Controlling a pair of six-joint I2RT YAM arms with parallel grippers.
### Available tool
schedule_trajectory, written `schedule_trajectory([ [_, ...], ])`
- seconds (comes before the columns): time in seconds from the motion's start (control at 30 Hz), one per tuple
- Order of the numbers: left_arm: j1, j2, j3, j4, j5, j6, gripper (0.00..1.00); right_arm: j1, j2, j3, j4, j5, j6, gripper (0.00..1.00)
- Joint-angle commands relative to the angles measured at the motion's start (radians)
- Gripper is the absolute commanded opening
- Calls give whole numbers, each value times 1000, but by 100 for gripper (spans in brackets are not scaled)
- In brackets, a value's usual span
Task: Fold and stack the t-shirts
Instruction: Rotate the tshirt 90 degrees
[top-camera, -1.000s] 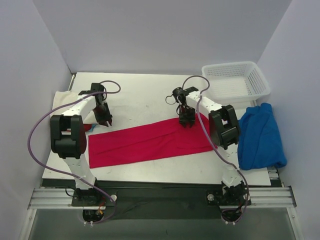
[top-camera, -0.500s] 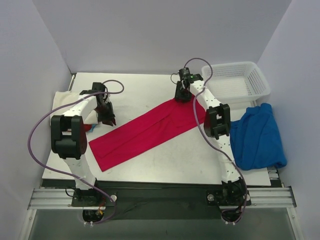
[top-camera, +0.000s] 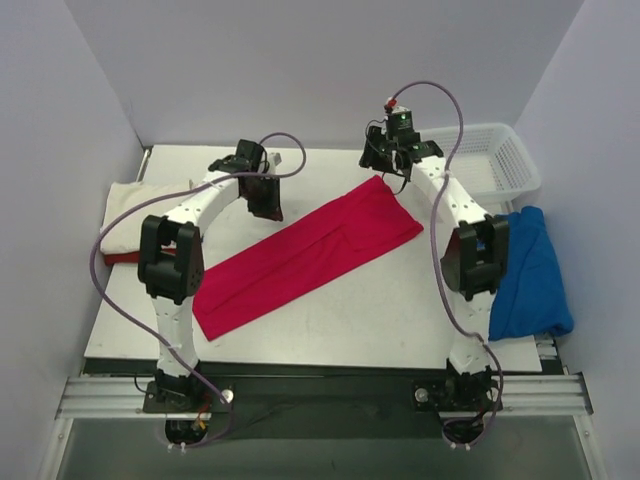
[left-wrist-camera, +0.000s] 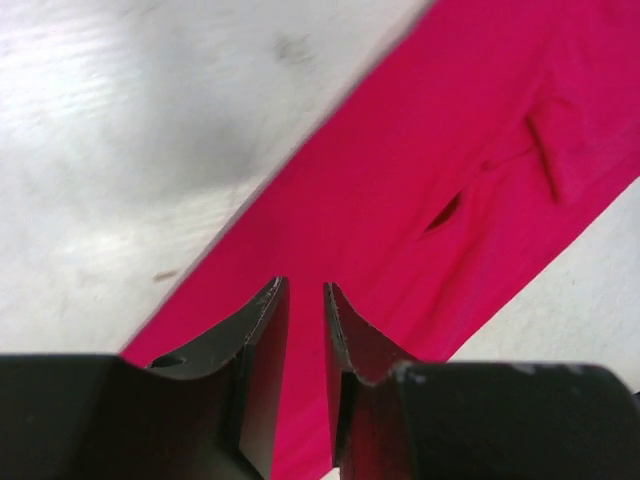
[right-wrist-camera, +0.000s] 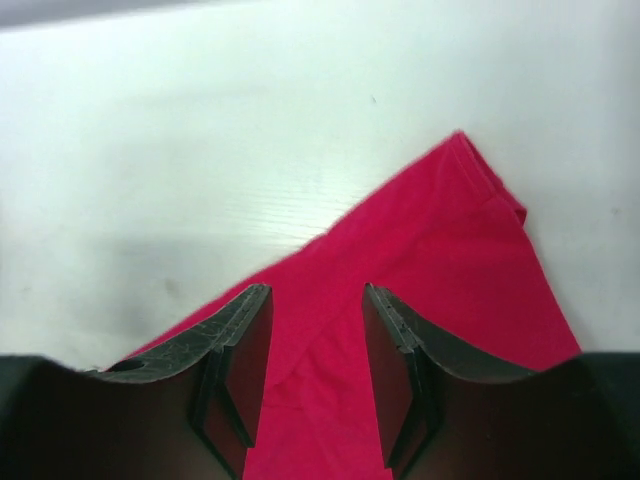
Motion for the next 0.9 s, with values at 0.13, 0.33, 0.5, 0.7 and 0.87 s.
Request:
schedule_trajectory([
  [0.13, -117, 224, 252, 19, -15, 35, 32, 11, -374, -245, 82, 56, -37, 43],
  [0.33, -223, 332, 379, -6, -98, 70, 40, 17, -560, -498, 11, 122, -53, 43],
  [0.5, -282, 389, 516, -53, -178, 90, 47, 20, -675, -639, -16, 169, -63, 43],
  [0.7, -335, 386, 567, -41, -277, 103, 59, 20, -737, -733, -36, 214, -55, 42],
  [0.87, -361, 467, 668, -104, -259, 129, 63, 21, -768, -768, -50, 246, -17, 42],
])
